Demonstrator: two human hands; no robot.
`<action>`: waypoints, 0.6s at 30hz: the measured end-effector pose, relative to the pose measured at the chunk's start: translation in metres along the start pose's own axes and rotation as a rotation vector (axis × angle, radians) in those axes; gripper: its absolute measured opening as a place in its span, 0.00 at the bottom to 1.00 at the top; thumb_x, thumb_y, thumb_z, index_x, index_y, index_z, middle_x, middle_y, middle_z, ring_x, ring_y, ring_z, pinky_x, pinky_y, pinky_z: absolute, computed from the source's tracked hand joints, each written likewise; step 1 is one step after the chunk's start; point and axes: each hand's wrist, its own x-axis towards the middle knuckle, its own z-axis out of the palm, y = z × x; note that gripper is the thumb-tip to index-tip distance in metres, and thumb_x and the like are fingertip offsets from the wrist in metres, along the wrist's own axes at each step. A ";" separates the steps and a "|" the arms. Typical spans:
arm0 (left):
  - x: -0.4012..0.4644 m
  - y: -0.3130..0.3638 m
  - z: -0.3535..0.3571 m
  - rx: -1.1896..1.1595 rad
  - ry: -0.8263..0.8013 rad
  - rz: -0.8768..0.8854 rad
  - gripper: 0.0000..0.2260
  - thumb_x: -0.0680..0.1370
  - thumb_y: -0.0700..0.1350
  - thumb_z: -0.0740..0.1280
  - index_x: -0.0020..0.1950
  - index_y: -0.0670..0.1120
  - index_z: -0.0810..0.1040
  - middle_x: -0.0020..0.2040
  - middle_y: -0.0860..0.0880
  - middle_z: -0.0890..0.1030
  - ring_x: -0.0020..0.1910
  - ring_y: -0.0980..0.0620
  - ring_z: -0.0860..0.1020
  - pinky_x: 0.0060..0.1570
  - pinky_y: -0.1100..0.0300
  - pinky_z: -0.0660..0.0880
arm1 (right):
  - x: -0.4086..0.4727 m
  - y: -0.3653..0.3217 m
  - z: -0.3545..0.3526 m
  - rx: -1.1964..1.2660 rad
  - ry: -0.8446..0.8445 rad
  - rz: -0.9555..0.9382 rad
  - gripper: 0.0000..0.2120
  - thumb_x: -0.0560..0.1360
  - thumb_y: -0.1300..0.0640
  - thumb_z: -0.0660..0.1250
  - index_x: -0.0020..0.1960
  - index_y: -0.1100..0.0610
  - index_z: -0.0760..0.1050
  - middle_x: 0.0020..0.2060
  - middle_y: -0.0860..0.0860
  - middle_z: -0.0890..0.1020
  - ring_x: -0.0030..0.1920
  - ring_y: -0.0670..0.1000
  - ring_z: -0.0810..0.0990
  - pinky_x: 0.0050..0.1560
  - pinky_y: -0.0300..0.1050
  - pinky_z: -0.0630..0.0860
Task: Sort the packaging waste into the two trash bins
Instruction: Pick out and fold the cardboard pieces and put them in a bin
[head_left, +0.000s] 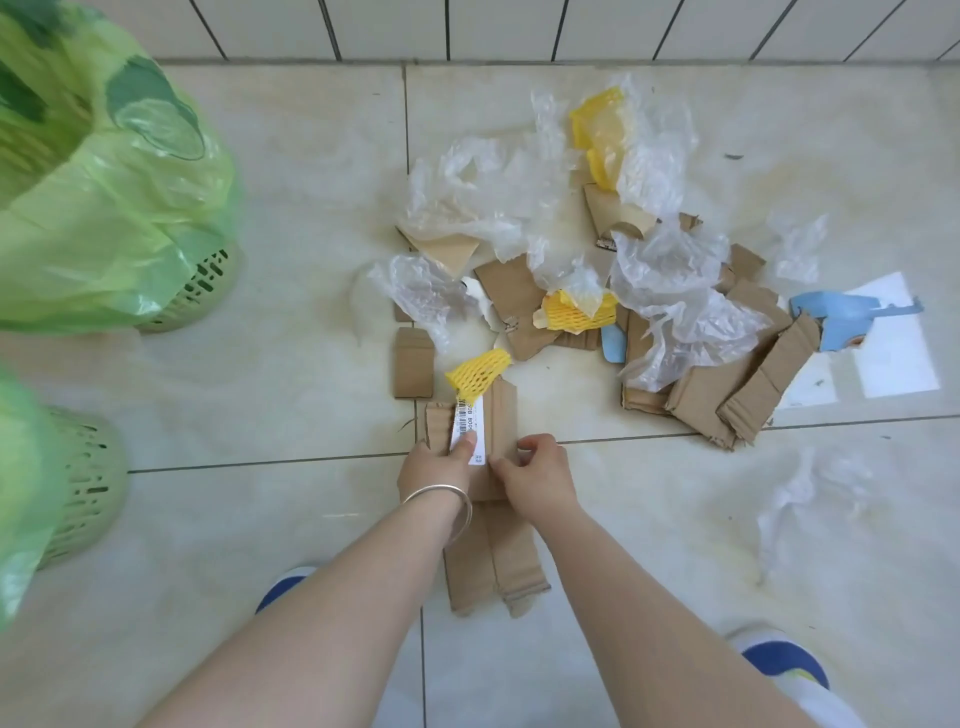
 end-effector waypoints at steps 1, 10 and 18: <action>-0.002 0.003 -0.001 -0.010 -0.025 0.014 0.23 0.74 0.54 0.68 0.60 0.38 0.74 0.62 0.41 0.78 0.60 0.40 0.76 0.59 0.53 0.71 | -0.003 0.000 -0.003 0.039 0.001 0.014 0.23 0.73 0.51 0.68 0.63 0.58 0.67 0.59 0.54 0.73 0.57 0.54 0.74 0.58 0.47 0.72; -0.010 0.021 -0.012 -0.034 -0.343 0.171 0.09 0.76 0.52 0.66 0.50 0.48 0.78 0.51 0.46 0.84 0.50 0.45 0.81 0.54 0.54 0.76 | -0.017 -0.011 -0.037 0.515 -0.051 0.140 0.15 0.73 0.56 0.69 0.59 0.60 0.77 0.45 0.52 0.83 0.42 0.50 0.81 0.39 0.42 0.76; 0.041 0.048 -0.038 0.126 0.149 0.218 0.08 0.76 0.47 0.65 0.52 0.47 0.78 0.55 0.46 0.81 0.58 0.44 0.77 0.54 0.58 0.72 | -0.003 -0.018 -0.049 0.545 0.088 0.025 0.07 0.76 0.56 0.67 0.53 0.55 0.74 0.41 0.46 0.79 0.41 0.45 0.77 0.42 0.43 0.74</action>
